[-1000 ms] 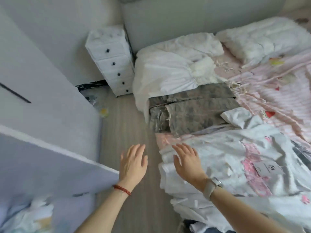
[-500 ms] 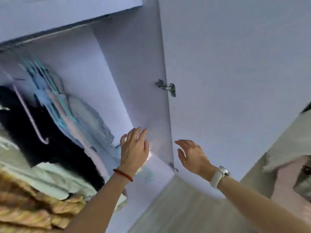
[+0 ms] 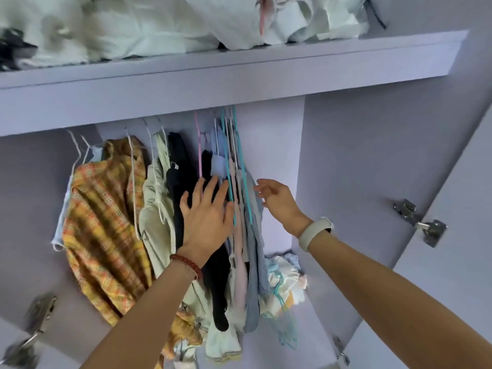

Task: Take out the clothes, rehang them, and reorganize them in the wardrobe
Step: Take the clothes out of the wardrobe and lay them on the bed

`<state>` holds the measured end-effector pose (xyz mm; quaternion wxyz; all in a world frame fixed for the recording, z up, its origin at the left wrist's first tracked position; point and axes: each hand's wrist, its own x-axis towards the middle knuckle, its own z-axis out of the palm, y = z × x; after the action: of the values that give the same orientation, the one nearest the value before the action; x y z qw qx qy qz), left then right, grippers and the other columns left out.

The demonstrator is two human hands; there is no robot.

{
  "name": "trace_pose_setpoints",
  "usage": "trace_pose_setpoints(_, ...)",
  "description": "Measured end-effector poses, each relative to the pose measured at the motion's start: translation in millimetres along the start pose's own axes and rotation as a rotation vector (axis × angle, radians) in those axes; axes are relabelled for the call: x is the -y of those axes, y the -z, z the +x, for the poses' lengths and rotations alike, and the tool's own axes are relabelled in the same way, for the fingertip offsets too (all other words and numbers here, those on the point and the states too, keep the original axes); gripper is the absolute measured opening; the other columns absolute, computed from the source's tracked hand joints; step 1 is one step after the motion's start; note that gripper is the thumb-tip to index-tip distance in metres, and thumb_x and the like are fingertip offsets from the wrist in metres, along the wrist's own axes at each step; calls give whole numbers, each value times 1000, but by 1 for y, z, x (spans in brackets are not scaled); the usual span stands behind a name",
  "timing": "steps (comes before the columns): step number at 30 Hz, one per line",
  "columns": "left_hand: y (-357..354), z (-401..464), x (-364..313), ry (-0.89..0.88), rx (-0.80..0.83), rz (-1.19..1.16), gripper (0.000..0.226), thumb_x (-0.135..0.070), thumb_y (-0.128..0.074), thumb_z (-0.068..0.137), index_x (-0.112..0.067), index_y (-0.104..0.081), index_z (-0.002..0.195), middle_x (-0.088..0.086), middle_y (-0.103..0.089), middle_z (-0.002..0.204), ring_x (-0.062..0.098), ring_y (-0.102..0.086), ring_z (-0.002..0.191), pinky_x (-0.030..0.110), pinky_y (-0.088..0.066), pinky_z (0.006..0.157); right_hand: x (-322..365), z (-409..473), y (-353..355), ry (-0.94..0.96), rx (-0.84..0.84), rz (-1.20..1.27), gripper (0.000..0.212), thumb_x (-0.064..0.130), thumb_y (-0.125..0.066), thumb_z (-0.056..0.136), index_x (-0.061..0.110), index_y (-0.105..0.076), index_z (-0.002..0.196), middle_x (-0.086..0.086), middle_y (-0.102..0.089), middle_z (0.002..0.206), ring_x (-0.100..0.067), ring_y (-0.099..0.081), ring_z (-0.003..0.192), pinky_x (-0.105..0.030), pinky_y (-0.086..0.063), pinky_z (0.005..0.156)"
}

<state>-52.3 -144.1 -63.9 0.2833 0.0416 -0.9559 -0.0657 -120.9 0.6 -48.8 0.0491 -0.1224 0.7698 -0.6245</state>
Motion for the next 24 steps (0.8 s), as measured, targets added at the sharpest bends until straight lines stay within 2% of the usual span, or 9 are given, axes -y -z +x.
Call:
trace_pose_setpoints(2, -10, 4, 4, 17, 70, -25, 46, -36, -36, 97, -26, -33, 142, -1, -26, 152, 21, -15, 142, 49, -6, 111, 15, 21, -10, -64, 73, 158, 23, 3, -37, 94, -4, -58, 101, -31, -58, 104, -20, -51, 80, -24, -47, 72)
trace_pose_setpoints(5, -21, 5, 7, 50, 104, -63, 52, -47, -23, 94, -31, -26, 144, -6, -20, 154, 17, -8, 143, 47, -4, 112, 31, 42, -14, -227, 176, 396, 12, 7, -43, 94, 9, -54, 95, -10, -57, 76, -16, -52, 60, -18, -49, 49)
trace_pose_setpoints(7, -24, 8, 7, 60, 83, -76, 61, -53, -13, 88, -31, -29, 143, -5, -22, 153, 17, -9, 143, 47, -6, 112, 32, 55, -12, -255, 124, 397, 8, 8, -44, 94, 9, -51, 97, -4, -43, 62, -12, -40, 45, -15, -35, 37)
trace_pose_setpoints(9, -26, 11, 6, 60, 60, -77, 65, -54, -13, 85, -30, -34, 141, -1, -27, 152, 20, -14, 142, 49, -11, 112, 29, 68, -8, -204, -6, 241, 12, 7, -44, 92, 10, -55, 96, -1, -38, 58, -9, -32, 39, -15, -25, 34)
trace_pose_setpoints(12, -30, 9, 4, 67, 39, -76, 61, -50, -19, 86, -26, -42, 138, 6, -36, 147, 24, -22, 140, 52, -18, 109, 20, 80, 0, -36, -222, 52, 25, 1, -42, 89, 5, -66, 95, -2, -53, 74, -12, -43, 59, -13, -35, 50)
trace_pose_setpoints(15, -33, 8, 6, 84, 31, -81, 60, -48, -20, 86, -25, -43, 137, 9, -38, 145, 25, -24, 140, 52, -19, 109, 13, 86, 11, 44, -315, 38, 29, -1, -38, 90, 1, -66, 92, -5, -54, 87, -17, -46, 75, -18, -40, 69)
trace_pose_setpoints(17, -35, 9, 6, 95, 36, -80, 60, -48, -20, 86, -26, -42, 137, 10, -36, 146, 24, -22, 140, 52, -17, 109, 10, 88, 19, 72, -365, 62, 27, 2, -39, 92, -1, -66, 90, -5, -53, 83, -16, -45, 73, -25, -38, 76)
trace_pose_setpoints(21, -38, 9, 5, 114, 47, -90, 55, -44, -28, 88, -26, -40, 138, 10, -34, 147, 23, -19, 141, 53, -15, 110, 3, 82, 34, 134, -395, 61, 25, 5, -42, 93, 1, -65, 87, 7, -48, 64, -11, -44, 65, -26, -38, 77)
trace_pose_setpoints(24, -37, 8, 3, 116, 14, -96, 53, -40, -30, 87, -21, -47, 135, 13, -41, 143, 26, -27, 138, 56, -19, 107, 1, 78, 43, 137, -392, 66, 24, 6, -42, 94, 3, -65, 86, 10, -47, 64, -11, -45, 67, -27, -39, 80)
